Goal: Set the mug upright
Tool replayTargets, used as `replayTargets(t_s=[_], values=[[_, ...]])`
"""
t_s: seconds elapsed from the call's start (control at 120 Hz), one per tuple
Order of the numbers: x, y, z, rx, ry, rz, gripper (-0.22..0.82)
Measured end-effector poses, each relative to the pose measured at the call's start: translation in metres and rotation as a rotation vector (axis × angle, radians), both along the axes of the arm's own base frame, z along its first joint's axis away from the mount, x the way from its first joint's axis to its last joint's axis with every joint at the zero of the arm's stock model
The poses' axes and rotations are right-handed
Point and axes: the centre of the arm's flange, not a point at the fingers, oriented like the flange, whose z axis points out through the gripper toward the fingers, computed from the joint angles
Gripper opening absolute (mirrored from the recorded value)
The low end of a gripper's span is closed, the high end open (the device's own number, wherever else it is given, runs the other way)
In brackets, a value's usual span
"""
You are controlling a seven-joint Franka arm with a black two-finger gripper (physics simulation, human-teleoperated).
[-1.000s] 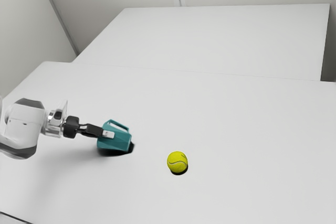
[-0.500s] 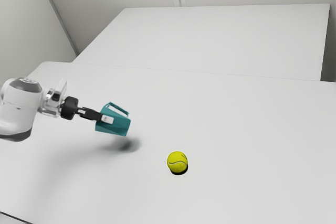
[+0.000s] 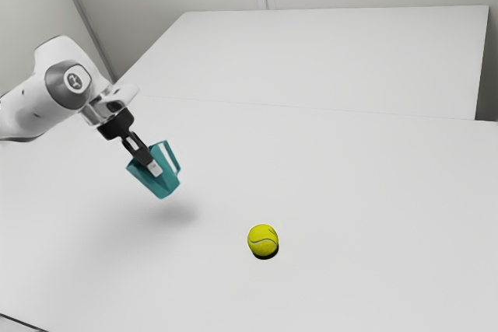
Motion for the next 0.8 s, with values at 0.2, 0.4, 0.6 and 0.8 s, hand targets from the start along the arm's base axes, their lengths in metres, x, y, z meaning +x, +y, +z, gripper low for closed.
replayTargets(t_s=[0.2, 0.4, 0.6, 0.8], values=[[0.002, -0.017, 0.001, 0.212, 0.057, 0.044, -0.18], [0.004, -0.029, -0.005, 0.353, 0.064, 0.127, -0.18], [0.001, -0.049, -0.017, 0.405, 0.051, 0.212, -0.18], [-0.002, -0.065, -0.033, 0.429, 0.036, 0.292, -0.18]])
